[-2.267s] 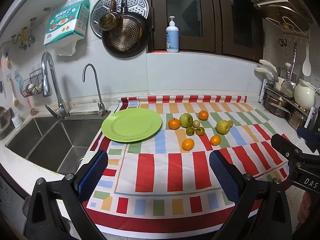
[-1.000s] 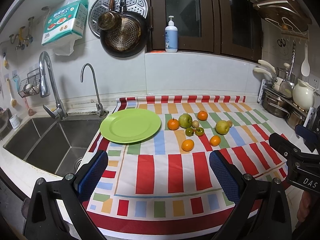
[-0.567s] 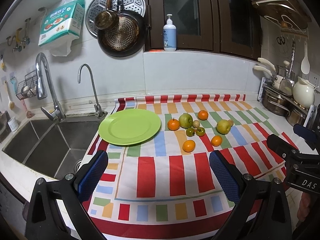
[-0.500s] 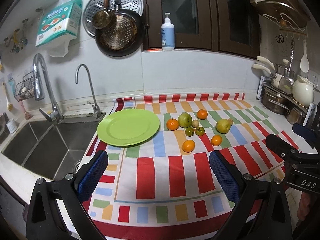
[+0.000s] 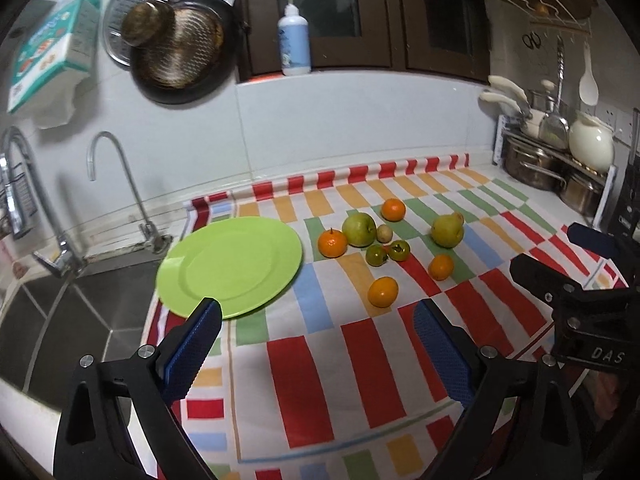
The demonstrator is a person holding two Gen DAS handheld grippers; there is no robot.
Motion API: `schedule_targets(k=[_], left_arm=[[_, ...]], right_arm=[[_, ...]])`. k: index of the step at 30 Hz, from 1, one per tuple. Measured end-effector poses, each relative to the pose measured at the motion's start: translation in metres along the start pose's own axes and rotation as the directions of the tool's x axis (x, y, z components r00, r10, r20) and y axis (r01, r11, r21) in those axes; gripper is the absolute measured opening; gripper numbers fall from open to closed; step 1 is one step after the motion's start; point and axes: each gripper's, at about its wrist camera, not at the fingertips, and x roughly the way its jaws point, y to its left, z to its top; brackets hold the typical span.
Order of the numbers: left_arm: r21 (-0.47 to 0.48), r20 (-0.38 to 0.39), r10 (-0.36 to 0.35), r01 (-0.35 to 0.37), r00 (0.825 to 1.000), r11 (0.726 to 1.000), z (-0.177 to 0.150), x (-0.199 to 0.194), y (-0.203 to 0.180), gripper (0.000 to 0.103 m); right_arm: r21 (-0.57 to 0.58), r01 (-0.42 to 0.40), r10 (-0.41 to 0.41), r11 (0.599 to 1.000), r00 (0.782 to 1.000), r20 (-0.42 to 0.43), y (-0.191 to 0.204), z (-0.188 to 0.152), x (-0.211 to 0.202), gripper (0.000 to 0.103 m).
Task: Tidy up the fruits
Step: 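Move the left tool toward a small orange while the right tool approaches another orange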
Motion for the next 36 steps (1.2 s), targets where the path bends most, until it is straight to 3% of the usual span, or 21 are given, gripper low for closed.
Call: schedule_targets(k=[7,18,26,36], left_arm=[[0.011,-0.043,-0.065,0.066,0.997,0.998,0.002,0.033,0.0,0.092],[-0.013,-0.099,-0.055,0.054,0.994,0.998,0.006,0.077,-0.028,0.081],[0.019,-0.148,-0.083,0.086,0.986,0.996,0.01,0.111,-0.039,0.073],[0.02,-0.235,-0.154,0.164,0.96,0.986,0.003,0.141,-0.048,0.062]], right_arm=[[0.0,0.05,-0.05,0.999,0.998,-0.042,0.003,0.001,0.023,0.102],[-0.104,-0.066,0.053,0.992,0.991,-0.124,-0.014,0.005,0.072,0.101],[-0.11,-0.139,0.117,0.984,0.975,-0.187,-0.024,0.007,0.108,0.094],[-0.11,-0.18,0.141,0.977,0.945,-0.294,-0.026,-0.002,0.147,0.079]])
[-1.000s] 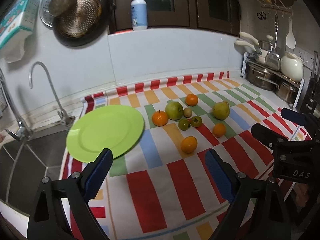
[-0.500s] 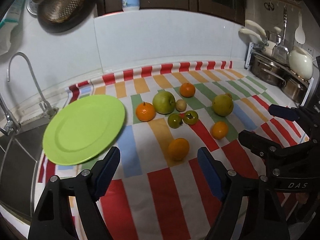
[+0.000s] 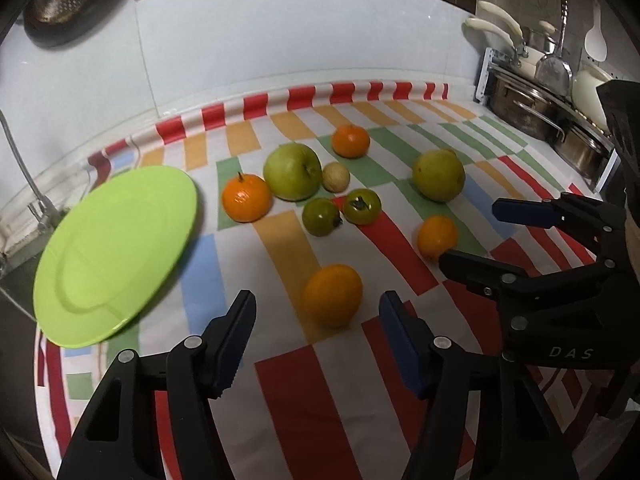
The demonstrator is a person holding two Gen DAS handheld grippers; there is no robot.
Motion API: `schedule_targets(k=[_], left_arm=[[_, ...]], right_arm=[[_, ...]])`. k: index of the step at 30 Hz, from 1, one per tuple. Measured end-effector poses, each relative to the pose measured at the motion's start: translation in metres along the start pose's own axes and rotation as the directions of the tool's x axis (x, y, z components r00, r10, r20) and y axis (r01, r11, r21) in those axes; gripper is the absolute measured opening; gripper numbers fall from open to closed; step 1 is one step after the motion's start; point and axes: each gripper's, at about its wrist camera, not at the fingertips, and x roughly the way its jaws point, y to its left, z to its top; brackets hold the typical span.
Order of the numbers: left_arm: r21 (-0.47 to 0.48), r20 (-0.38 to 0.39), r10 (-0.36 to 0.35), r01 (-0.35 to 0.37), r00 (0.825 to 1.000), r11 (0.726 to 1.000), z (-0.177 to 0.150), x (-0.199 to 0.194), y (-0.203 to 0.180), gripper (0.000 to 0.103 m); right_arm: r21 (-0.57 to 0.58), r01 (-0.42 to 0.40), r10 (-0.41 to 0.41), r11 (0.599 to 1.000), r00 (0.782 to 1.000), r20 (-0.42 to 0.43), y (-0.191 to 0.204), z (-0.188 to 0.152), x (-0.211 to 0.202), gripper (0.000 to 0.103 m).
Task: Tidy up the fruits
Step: 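Move the left tool toward a small orange while the right tool approaches another orange, then close the left tool on a small orange while the right tool grasps another orange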
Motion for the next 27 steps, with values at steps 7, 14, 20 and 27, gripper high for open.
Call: schedule_targets(k=[7,14,20,27], left_arm=[[0.001,-0.019,-0.014,0.014,1.0,1.0,0.003,0.014,-0.001,0.049],[-0.04,-0.042,-0.057,0.055,0.998,0.998,0.008,0.026,0.003,0.037],[-0.05,-0.048,-0.067,0.065,0.997,0.997,0.009,0.028,0.003,0.034],[-0.061,-0.029,-0.046,0.044,0.999,0.997,0.009,0.02,0.004,0.033]], right_arm=[[-0.016,-0.022,0.022,1.0,0.999,-0.041,-0.002,0.0,0.018,0.067],[-0.02,-0.067,0.066,0.998,0.996,-0.065,-0.005,0.004,0.03,0.054],[-0.035,-0.08,0.077,0.996,0.994,-0.073,-0.001,0.003,0.035,0.043],[-0.038,-0.093,0.09,0.995,0.994,-0.061,-0.001,0.004,0.034,0.037]])
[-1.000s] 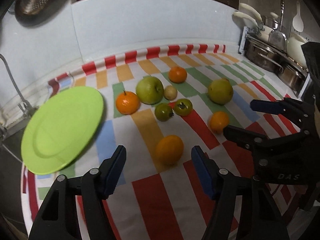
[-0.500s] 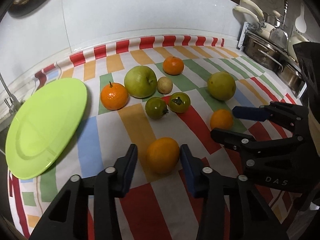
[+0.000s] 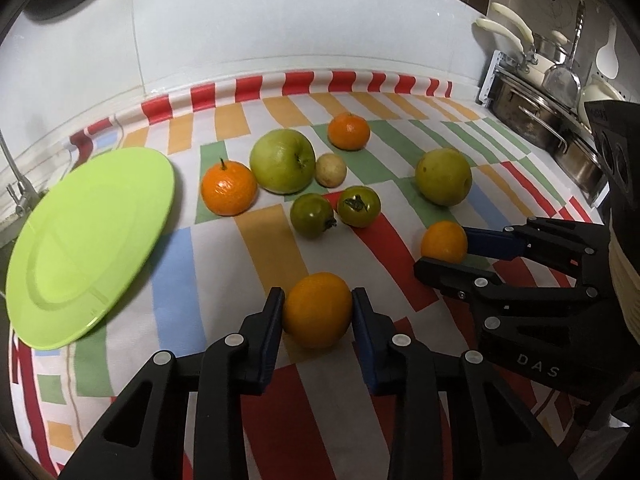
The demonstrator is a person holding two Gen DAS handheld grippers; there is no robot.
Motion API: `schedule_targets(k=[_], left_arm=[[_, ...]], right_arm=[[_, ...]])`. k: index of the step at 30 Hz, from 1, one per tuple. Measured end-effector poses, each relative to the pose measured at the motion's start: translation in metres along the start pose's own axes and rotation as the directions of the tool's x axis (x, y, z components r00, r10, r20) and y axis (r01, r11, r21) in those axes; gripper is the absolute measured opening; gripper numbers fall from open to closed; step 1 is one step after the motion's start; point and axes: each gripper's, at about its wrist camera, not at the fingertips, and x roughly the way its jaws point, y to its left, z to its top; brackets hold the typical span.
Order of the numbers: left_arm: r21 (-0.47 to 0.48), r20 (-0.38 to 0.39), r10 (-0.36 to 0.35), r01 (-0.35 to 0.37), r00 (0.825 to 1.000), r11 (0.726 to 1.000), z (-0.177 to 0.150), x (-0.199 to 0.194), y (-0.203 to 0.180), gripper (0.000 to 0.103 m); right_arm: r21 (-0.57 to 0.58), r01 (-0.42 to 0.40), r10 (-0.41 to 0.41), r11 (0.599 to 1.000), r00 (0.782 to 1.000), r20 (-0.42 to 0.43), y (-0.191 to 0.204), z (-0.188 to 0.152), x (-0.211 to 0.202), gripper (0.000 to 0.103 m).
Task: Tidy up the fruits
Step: 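Close the left tool on a small orange while the right tool grasps another orange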
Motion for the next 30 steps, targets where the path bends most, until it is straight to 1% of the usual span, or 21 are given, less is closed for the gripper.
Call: schedule_targets(k=[5,11,17,22,24,30], left_arm=[[-0.008,0.033,0.029,-0.028,0.999,1.0,0.001,-0.014,0.001,0.033],[-0.031,0.087,0.071,-0.069,0.994,0.997,0.002,-0.04,0.006,0.034],[-0.048,0.154,0.122,-0.116,0.981,0.992,0.003,-0.068,0.014,0.034],[-0.073,0.184,0.169,-0.158,0.968,0.985,0.003,-0.089,0.028,0.034],[-0.083,0.19,0.177,-0.164,0.966,0.983,0.003,-0.095,0.033,0.034],[-0.11,0.209,0.229,-0.21,0.951,0.971,0.005,-0.113,0.06,0.034]], right_arm=[[0.002,-0.011,0.011,1.0,1.0,0.029,0.004,0.001,-0.011,0.037],[0.001,-0.027,0.027,1.0,0.996,0.081,0.013,0.006,-0.03,0.037],[-0.019,-0.024,0.026,1.0,0.989,0.144,0.028,0.014,-0.048,0.037],[-0.05,-0.023,0.033,0.998,0.98,0.197,0.045,0.025,-0.062,0.037],[-0.061,-0.023,0.036,0.998,0.976,0.217,0.051,0.028,-0.067,0.037],[-0.1,-0.029,0.055,0.995,0.963,0.262,0.079,0.048,-0.071,0.037]])
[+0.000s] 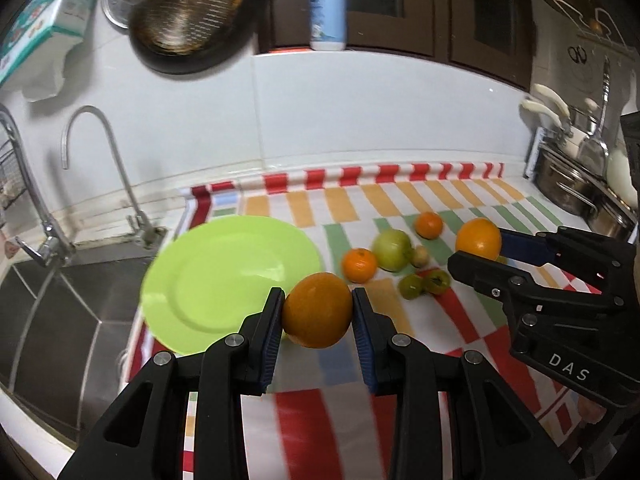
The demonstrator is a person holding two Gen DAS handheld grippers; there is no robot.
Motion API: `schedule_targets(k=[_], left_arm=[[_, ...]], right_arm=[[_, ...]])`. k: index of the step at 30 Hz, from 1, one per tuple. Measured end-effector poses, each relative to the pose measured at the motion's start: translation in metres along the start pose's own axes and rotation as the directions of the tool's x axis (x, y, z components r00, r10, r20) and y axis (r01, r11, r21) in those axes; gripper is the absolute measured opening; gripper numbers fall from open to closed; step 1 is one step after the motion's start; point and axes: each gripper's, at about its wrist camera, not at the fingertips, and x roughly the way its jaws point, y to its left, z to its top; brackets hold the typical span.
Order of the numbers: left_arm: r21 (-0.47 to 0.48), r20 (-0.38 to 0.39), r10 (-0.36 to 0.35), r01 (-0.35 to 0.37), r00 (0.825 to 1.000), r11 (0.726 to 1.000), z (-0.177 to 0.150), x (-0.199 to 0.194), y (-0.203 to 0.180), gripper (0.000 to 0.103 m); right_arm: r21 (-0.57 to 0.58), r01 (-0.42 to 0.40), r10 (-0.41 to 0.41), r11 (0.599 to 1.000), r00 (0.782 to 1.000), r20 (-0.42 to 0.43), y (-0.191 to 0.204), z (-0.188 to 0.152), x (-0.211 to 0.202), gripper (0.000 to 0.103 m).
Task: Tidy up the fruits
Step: 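Close the left tool on a small orange while the right tool grasps another orange, then carry the left tool's orange onto the green plate while the right tool places its orange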
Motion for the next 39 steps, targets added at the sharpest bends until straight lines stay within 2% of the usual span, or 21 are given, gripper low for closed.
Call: schedule_targets(k=[9,15,25,39], left_arm=[[-0.004,0.023,0.036,-0.036,0.999,0.999,0.013,0.002,0.042,0.034],[-0.004,0.029,0.036,-0.036,0.999,0.999,0.022,0.014,0.07,0.034],[0.012,-0.001,0.033,-0.033,0.999,0.999,0.03,0.054,0.109,0.033],[-0.014,-0.115,0.012,-0.014,0.993,1.0,0.018,0.124,0.135,0.034]], right_arm=[[-0.036,-0.03,0.032,0.999,0.999,0.037,0.035,0.028,0.017,0.037],[-0.031,-0.047,0.048,0.998,0.998,0.027,0.053,0.046,0.042,0.037],[0.021,-0.044,0.045,0.999,0.998,-0.041,0.066,0.06,0.1,0.037],[0.001,-0.06,0.06,0.998,0.986,-0.158,0.078,0.063,0.179,0.037]])
